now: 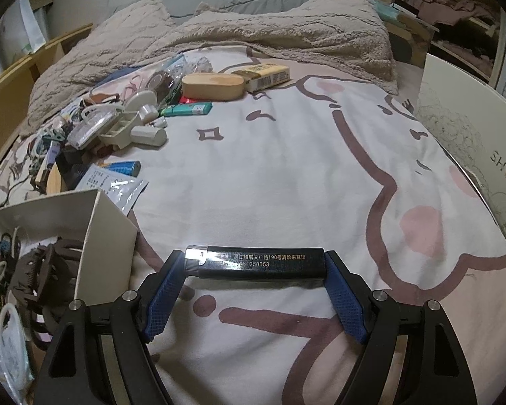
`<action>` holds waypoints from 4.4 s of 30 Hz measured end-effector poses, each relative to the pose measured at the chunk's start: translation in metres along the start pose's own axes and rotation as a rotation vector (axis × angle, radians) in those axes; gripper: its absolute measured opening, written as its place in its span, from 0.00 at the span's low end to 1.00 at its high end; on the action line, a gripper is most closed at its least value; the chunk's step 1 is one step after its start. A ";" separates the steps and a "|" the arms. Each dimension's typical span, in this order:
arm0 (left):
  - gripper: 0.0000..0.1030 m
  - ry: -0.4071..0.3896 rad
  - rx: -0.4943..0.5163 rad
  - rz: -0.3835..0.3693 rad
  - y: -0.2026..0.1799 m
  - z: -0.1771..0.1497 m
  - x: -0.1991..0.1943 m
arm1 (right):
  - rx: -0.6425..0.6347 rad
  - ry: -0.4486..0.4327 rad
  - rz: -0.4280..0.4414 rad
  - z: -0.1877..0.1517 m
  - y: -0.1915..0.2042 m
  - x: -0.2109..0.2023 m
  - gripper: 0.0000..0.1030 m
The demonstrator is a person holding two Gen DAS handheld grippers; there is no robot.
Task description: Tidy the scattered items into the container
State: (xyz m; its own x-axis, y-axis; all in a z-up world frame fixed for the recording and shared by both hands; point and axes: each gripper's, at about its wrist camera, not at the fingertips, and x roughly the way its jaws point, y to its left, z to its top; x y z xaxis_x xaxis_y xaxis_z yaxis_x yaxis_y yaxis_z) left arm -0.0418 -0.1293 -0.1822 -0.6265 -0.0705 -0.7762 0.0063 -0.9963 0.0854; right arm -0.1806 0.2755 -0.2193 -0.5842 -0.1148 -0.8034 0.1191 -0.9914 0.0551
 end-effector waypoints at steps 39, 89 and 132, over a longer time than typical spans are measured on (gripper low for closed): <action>0.81 -0.265 0.016 -0.271 -0.063 0.002 -0.099 | -0.099 -0.242 0.310 0.004 0.054 -0.089 0.79; 0.81 -0.108 0.409 -0.410 -0.152 -0.034 -0.095 | -0.136 0.097 0.352 0.020 0.146 -0.047 0.83; 0.81 0.079 0.963 -0.190 -0.241 -0.054 -0.090 | -0.076 0.025 0.371 -0.005 0.077 -0.080 0.83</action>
State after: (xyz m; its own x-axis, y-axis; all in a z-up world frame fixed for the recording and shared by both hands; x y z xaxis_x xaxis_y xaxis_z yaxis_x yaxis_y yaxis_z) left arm 0.0550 0.1143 -0.1662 -0.4970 0.0485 -0.8664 -0.7486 -0.5289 0.3998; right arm -0.1204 0.2082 -0.1533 -0.4707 -0.4623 -0.7515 0.3781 -0.8752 0.3016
